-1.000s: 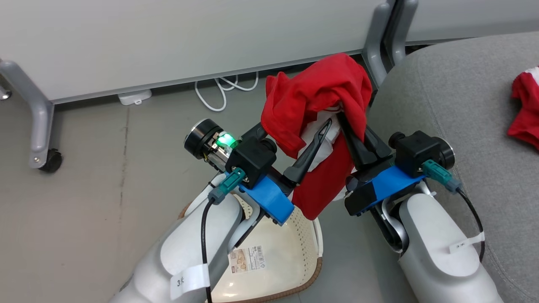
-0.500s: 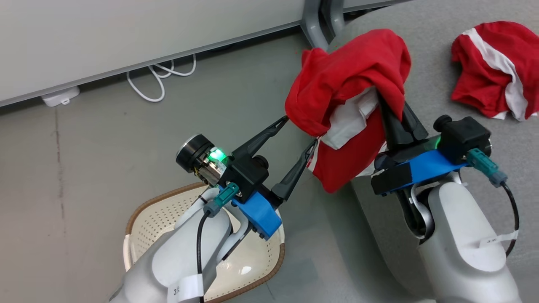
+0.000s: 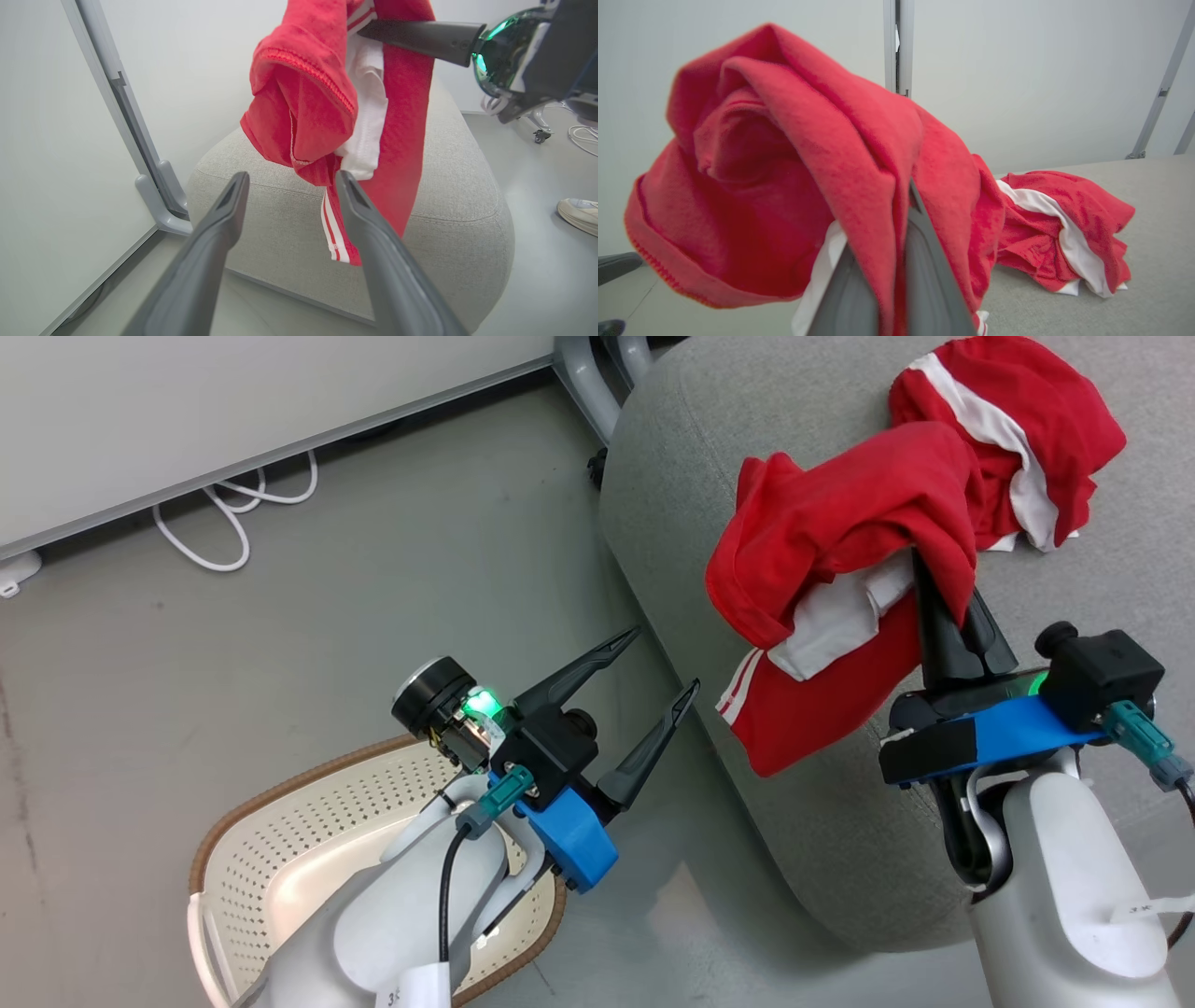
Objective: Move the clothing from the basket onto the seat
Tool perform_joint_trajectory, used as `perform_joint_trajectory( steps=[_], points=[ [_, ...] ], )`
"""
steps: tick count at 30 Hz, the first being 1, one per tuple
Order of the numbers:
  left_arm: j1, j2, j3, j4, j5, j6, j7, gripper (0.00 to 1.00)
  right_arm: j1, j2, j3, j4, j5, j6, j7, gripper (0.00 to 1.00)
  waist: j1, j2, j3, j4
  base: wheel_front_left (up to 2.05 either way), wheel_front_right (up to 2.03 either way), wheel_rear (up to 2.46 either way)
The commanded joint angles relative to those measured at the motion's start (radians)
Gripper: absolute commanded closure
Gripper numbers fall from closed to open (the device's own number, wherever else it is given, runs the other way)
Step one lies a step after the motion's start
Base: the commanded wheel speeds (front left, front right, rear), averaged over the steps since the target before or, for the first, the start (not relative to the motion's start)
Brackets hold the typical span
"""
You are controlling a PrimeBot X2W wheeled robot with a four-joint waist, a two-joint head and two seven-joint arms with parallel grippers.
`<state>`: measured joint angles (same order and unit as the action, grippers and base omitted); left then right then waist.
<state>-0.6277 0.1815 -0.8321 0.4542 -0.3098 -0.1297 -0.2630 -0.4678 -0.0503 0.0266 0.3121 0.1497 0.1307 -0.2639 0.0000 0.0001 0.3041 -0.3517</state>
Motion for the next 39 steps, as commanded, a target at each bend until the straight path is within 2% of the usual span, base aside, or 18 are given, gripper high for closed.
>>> perform_joint_trajectory(
  steps=[1,11,23,31,39],
  points=[
    [0.013,0.005,-0.004,0.004,-0.004,-0.001,-0.003,0.0,0.013,0.0,-0.006,-0.005,-0.006,0.0,-0.001,1.0,0.0,-0.0001,0.002,-0.013,0.0,0.0,0.0],
    [0.033,0.008,-0.008,0.0,-0.002,-0.001,-0.003,0.0,0.075,0.0,-0.061,-0.026,-0.003,0.0,-0.001,1.0,0.0,-0.0001,-0.002,-0.053,0.0,0.0,0.0],
    [0.032,0.0,-0.009,-0.013,0.004,-0.001,-0.003,0.0,0.077,0.0,-0.072,-0.026,-0.01,0.0,-0.001,1.0,0.0,-0.0001,-0.001,-0.051,0.0,0.0,0.0],
    [-0.038,0.022,-0.008,-0.032,0.025,-0.001,-0.003,0.0,-0.071,-0.012,-0.083,-0.072,-0.045,0.0,-0.001,1.0,0.0,-0.0001,0.098,-0.034,0.0,0.0,0.0],
    [-0.144,0.057,-0.03,-0.051,0.054,-0.001,0.008,0.0,-0.345,-0.064,-0.212,-0.131,-0.046,0.0,-0.001,1.0,0.0,-0.0001,0.281,-0.008,0.0,0.0,0.0]
  ],
)
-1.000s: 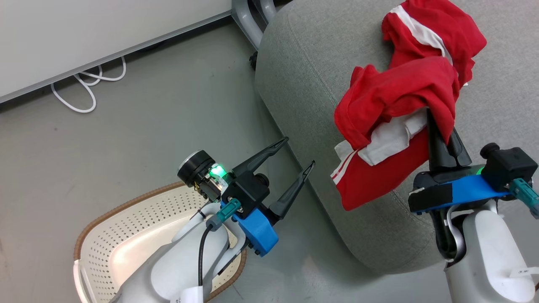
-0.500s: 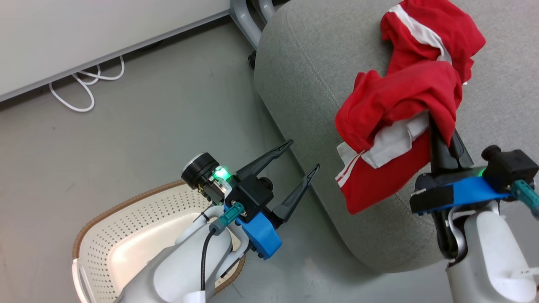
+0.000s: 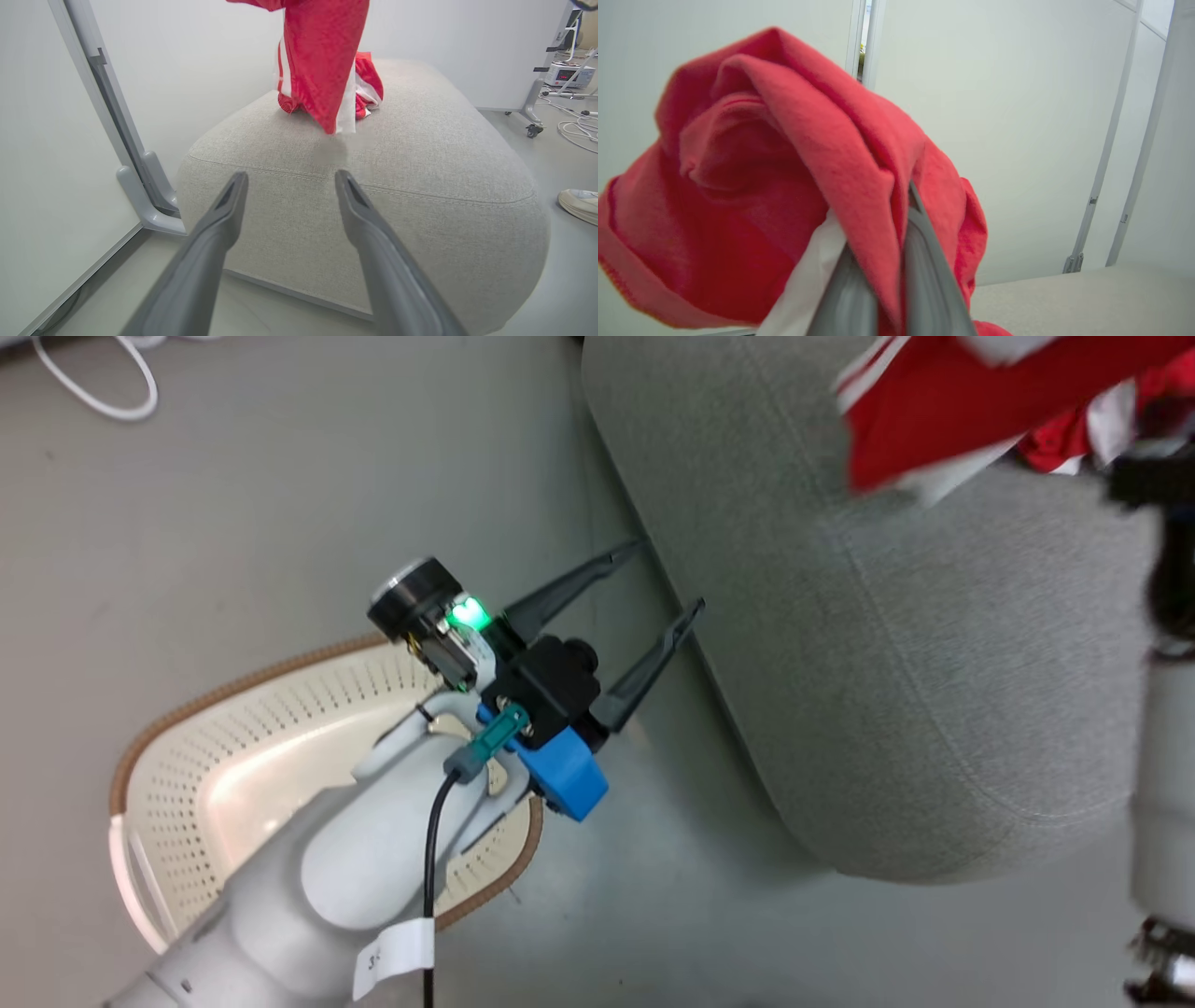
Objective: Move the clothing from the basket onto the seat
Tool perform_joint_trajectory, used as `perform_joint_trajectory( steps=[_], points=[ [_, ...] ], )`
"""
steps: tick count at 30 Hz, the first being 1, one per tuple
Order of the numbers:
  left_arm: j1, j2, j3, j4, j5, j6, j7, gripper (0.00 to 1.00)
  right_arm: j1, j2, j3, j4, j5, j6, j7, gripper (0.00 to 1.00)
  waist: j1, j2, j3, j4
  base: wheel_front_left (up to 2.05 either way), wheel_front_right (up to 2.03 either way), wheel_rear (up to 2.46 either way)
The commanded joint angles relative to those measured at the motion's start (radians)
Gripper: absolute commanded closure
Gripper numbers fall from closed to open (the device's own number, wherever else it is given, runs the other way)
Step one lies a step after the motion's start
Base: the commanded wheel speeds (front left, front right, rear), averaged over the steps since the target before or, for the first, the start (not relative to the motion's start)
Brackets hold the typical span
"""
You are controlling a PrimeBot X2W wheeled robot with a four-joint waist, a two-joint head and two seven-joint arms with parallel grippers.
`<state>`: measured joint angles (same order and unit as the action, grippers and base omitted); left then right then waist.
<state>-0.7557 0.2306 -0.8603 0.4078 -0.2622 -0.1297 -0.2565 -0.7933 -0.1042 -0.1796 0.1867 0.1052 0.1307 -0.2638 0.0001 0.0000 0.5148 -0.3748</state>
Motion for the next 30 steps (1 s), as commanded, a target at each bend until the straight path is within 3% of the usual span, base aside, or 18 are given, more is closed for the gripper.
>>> perform_joint_trajectory(
  steps=[1,5,12,18,21,30],
  points=[
    [-0.034,0.016,-0.003,-0.01,0.011,-0.001,0.007,0.0,-0.061,-0.016,-0.036,-0.015,0.006,0.0,-0.001,1.0,-0.0001,0.0,0.097,0.017,0.0,0.0,0.0],
    [-0.089,0.053,0.0,-0.037,0.026,-0.001,0.029,0.0,-0.193,-0.046,-0.13,-0.049,0.01,0.0,-0.001,1.0,-0.0001,0.0,0.192,0.012,0.0,0.0,0.0],
    [-0.152,0.105,-0.003,-0.101,0.05,-0.001,0.072,0.0,-0.346,-0.202,-0.296,-0.019,0.019,0.0,-0.001,1.0,-0.0001,0.0,0.313,-0.001,0.0,0.0,0.0],
    [-0.172,0.117,-0.003,-0.138,0.053,0.007,0.084,0.0,-0.329,-0.272,-0.413,0.039,0.005,0.0,-0.001,1.0,-0.0001,0.0,0.363,0.001,0.0,0.0,0.0],
    [-0.176,0.122,-0.005,-0.149,0.052,0.007,0.088,0.0,-0.3,-0.265,-0.453,0.065,-0.002,0.0,-0.001,1.0,-0.0001,0.0,0.374,0.003,0.0,0.0,0.0],
    [-0.176,0.14,-0.006,-0.17,0.045,0.017,0.102,0.0,-0.194,-0.157,-0.52,0.216,-0.066,0.0,-0.001,1.0,-0.0001,0.0,0.39,0.002,0.0,0.0,0.0]
  ],
)
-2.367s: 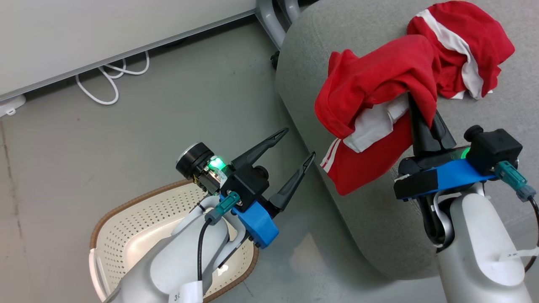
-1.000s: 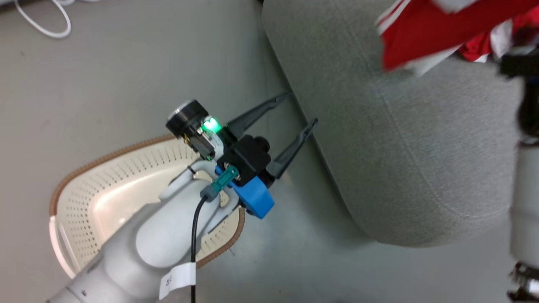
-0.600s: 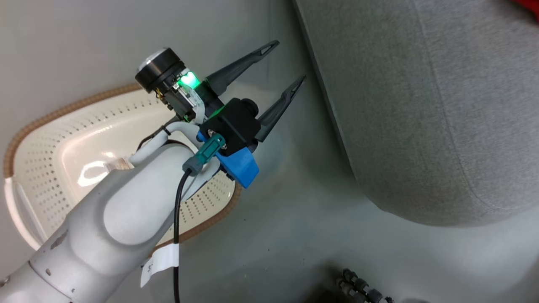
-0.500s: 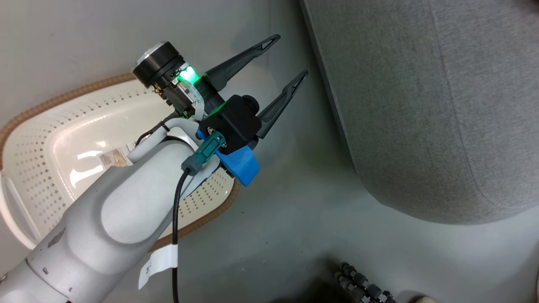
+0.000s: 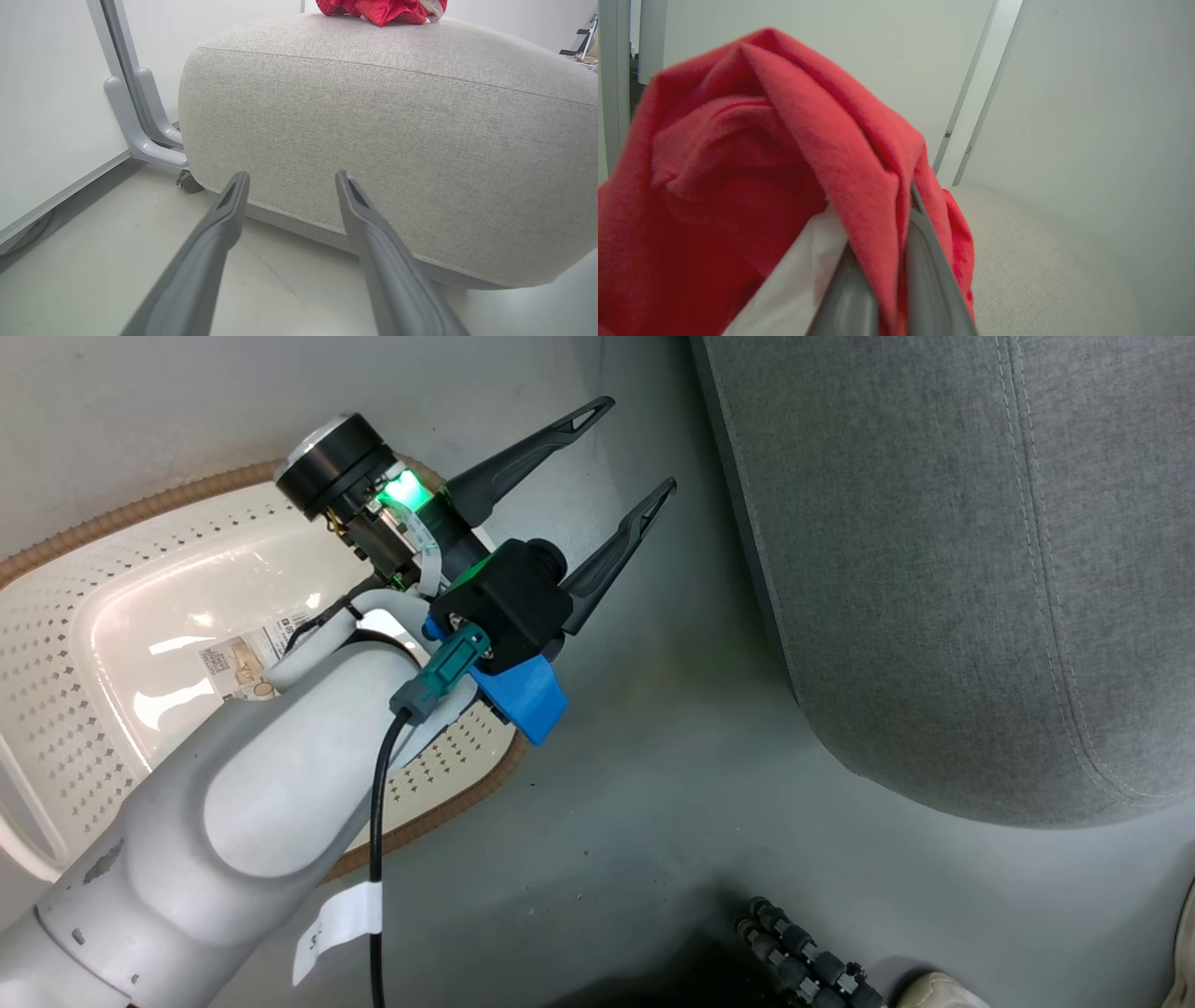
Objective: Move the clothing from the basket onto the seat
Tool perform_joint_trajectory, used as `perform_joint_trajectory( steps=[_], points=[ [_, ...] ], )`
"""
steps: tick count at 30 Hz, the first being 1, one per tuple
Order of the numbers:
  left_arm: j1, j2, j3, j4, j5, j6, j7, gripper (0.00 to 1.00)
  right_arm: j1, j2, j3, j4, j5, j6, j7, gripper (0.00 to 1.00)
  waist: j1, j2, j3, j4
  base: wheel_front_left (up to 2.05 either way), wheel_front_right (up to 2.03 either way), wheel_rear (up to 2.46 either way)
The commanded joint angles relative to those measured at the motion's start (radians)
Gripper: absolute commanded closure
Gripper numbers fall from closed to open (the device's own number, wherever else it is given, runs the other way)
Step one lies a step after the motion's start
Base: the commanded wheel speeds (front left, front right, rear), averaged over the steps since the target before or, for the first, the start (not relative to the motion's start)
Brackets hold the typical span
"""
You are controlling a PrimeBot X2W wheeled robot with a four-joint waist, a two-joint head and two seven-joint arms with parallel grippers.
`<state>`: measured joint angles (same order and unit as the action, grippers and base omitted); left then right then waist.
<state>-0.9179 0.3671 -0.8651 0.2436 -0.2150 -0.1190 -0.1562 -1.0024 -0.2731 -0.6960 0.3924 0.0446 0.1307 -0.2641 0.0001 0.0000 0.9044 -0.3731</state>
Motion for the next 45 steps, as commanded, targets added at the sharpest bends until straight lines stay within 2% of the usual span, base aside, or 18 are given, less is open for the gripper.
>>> perform_joint_trajectory(
  steps=[1,7,12,13,14,17,23,26,32,35,37,45],
  points=[
    [-0.014,0.005,-0.002,-0.008,-0.002,0.008,0.002,0.0,0.022,0.022,-0.007,0.028,-0.014,0.0,-0.001,1.0,-0.0001,0.0,0.002,0.001,0.0,0.0,0.0],
    [-0.002,0.019,-0.003,-0.016,-0.007,0.014,0.004,0.0,0.046,0.081,-0.035,0.115,-0.056,0.0,-0.001,1.0,-0.0001,0.0,0.005,0.0,0.0,0.0,0.0],
    [0.007,0.025,-0.005,-0.021,-0.011,0.021,0.009,0.0,0.034,0.114,-0.047,0.123,-0.088,0.0,-0.001,1.0,-0.0001,0.0,0.003,0.0,0.0,0.0,0.0],
    [0.008,0.026,-0.006,-0.02,-0.012,0.022,0.009,0.0,0.029,0.124,-0.053,0.113,-0.096,0.0,-0.001,0.29,-0.0001,0.0,0.001,0.0,0.0,0.0,0.0],
    [0.009,0.025,-0.006,-0.019,-0.013,0.024,0.007,0.0,0.026,0.137,-0.056,0.101,-0.102,0.0,-0.001,0.0,-0.0001,0.0,-0.003,0.0,0.0,0.0,0.0],
    [0.018,0.017,-0.01,-0.012,-0.019,0.029,-0.005,0.0,0.041,0.164,-0.068,0.051,-0.103,0.0,-0.001,0.0,-0.0001,0.0,-0.025,0.003,0.0,0.0,0.0],
    [0.039,-0.013,-0.016,0.022,-0.035,0.039,-0.045,0.0,0.14,0.197,-0.014,-0.046,-0.142,0.0,-0.001,0.0,-0.0001,0.0,-0.098,0.018,0.0,0.0,0.0],
    [0.051,-0.031,-0.015,0.044,-0.046,0.043,-0.066,0.0,0.206,0.171,0.025,-0.081,-0.101,0.0,-0.001,0.0,-0.0001,0.0,-0.138,0.031,0.0,0.0,0.0],
    [0.093,-0.071,0.013,0.096,-0.079,0.066,-0.103,0.0,0.325,0.125,0.175,-0.153,-0.038,0.0,-0.001,0.0,-0.0001,0.0,-0.254,0.067,0.0,0.0,0.0],
    [0.124,-0.093,0.055,0.105,-0.103,0.088,-0.11,0.0,0.371,0.111,0.25,-0.187,-0.02,0.0,-0.001,0.0,-0.0001,0.0,-0.317,0.095,0.0,0.0,0.0],
    [0.17,-0.117,0.121,0.067,-0.112,0.111,-0.109,0.0,0.409,0.106,0.314,-0.212,-0.016,0.0,-0.001,0.0,-0.0001,0.0,-0.381,0.133,0.0,0.0,0.0],
    [0.311,-0.156,0.295,0.004,-0.069,0.137,-0.11,0.0,0.478,0.113,0.448,-0.231,-0.017,0.0,-0.001,0.0,-0.0001,0.0,-0.523,0.227,0.0,0.0,0.0]
  ],
)
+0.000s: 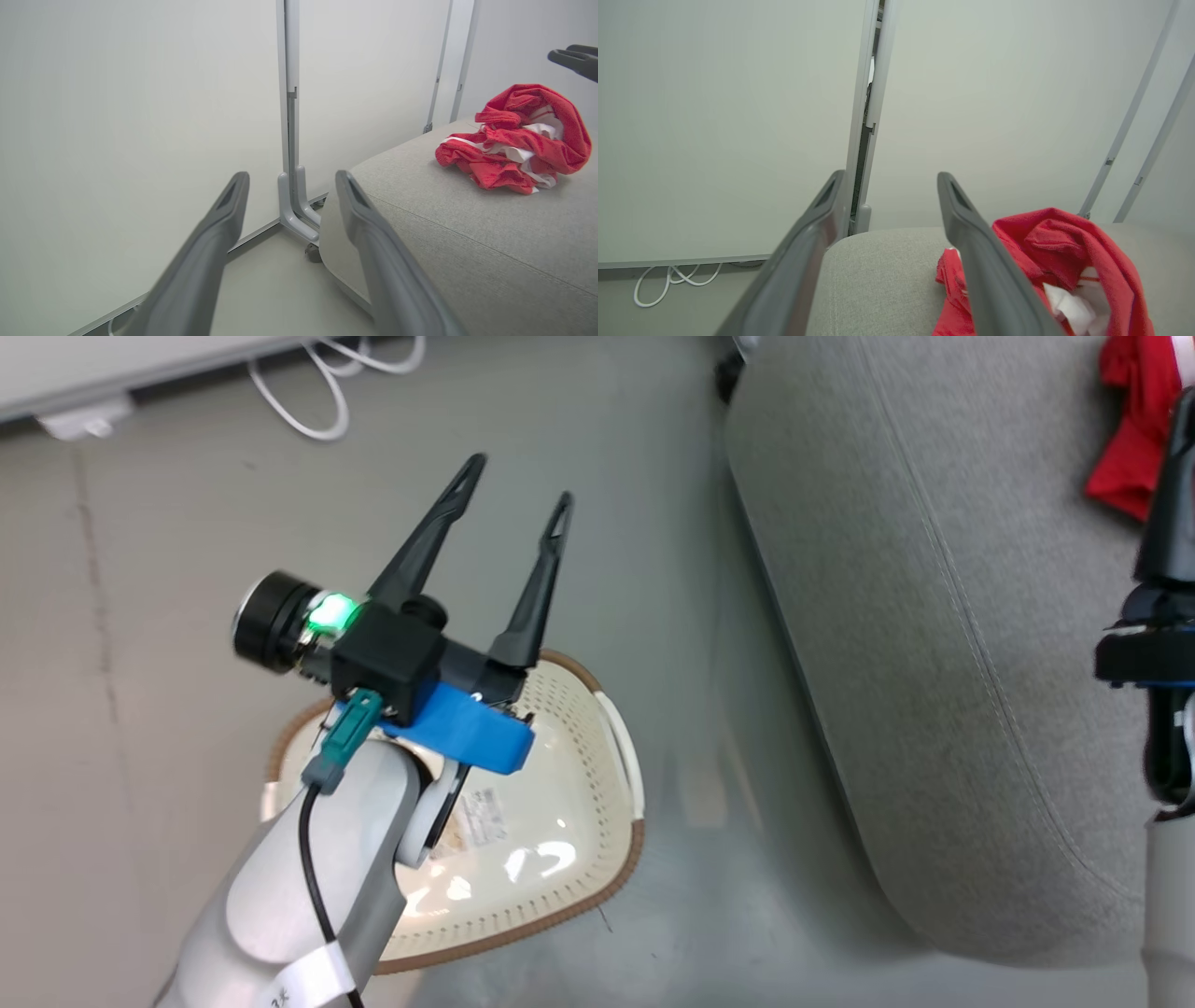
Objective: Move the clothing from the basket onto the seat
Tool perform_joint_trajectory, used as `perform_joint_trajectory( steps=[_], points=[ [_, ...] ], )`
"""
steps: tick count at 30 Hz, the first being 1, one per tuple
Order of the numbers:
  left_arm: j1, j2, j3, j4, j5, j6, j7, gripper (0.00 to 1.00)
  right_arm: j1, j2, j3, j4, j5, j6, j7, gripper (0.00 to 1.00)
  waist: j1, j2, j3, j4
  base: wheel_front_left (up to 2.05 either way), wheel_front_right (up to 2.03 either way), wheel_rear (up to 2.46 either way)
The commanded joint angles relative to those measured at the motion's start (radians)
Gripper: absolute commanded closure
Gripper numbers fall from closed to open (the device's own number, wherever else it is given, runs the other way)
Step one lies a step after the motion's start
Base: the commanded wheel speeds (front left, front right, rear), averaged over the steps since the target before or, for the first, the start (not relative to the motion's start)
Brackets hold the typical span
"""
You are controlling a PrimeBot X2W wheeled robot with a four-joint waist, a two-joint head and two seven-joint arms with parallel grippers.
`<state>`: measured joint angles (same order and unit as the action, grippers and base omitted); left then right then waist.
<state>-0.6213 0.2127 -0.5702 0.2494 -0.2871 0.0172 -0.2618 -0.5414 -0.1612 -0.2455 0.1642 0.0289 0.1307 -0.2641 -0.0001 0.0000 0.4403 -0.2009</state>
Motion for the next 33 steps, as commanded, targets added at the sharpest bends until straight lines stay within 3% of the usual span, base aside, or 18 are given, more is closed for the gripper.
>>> perform_joint_trajectory(
  steps=[1,19,33],
  points=[
    [0.03,-0.007,0.021,-0.006,0.01,0.0,-0.004,0.0,0.024,0.0,0.01,-0.001,-0.001,0.0,-0.001,0.0,0.0001,0.0,-0.074,0.065,0.0,0.0,0.0],
    [0.315,-0.092,0.381,-0.002,0.1,-0.047,-0.004,0.0,0.188,0.062,0.127,0.049,0.028,0.0,-0.001,0.0,0.0001,0.0,-0.283,0.18,0.0,0.0,0.0],
    [0.446,-0.15,0.488,0.023,0.151,-0.09,-0.004,0.0,0.353,0.098,0.166,0.084,0.062,0.0,-0.001,0.0,0.0001,0.0,-0.378,0.243,0.0,0.0,0.0]
  ],
)
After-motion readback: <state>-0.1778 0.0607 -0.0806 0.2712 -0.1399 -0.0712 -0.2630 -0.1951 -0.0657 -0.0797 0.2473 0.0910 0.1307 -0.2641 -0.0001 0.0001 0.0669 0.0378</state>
